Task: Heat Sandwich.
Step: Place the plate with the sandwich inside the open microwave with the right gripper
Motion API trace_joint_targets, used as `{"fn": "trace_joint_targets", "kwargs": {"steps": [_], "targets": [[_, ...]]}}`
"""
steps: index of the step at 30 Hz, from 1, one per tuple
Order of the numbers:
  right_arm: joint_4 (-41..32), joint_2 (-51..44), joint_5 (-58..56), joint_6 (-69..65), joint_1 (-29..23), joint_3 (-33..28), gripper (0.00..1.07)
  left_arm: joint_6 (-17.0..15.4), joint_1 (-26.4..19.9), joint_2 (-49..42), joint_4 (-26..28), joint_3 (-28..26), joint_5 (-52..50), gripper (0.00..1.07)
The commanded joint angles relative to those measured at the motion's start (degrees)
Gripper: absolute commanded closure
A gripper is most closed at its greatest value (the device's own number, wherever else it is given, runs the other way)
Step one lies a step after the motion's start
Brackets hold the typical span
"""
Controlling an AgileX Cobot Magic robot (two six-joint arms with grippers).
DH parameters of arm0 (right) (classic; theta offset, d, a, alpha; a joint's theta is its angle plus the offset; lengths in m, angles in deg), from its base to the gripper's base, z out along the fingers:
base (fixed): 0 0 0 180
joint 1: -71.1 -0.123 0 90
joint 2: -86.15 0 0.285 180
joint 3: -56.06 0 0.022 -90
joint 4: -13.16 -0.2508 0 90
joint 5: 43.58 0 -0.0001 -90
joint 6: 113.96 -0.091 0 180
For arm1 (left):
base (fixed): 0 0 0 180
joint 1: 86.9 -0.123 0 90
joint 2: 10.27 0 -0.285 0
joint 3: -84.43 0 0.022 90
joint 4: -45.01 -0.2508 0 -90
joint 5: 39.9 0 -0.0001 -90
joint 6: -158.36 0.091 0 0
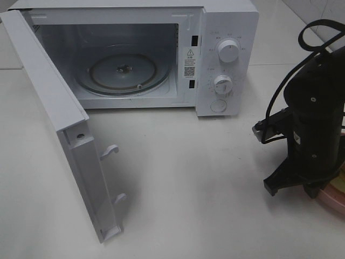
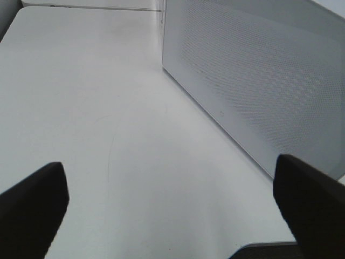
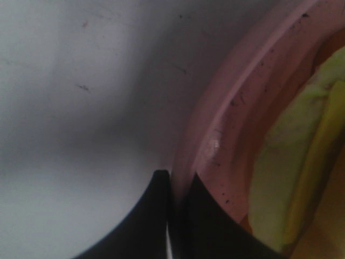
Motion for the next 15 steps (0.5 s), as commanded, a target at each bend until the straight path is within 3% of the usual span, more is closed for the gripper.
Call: {"fn": "trace_joint_targets", "kwargs": {"steps": [1,15], "targets": [[1.8,-0.9,-1.8,-0.8,-0.9,-0.1,1.07,-0.2,-0.1,-1.0,0.6,0.1,-0.2,0.09],[1.5,-9.0,-6.8,0.0,-2.8,-0.1,1.07,-0.2,-0.1,-1.0,0.6,0.1,-0.2,0.09]]}}
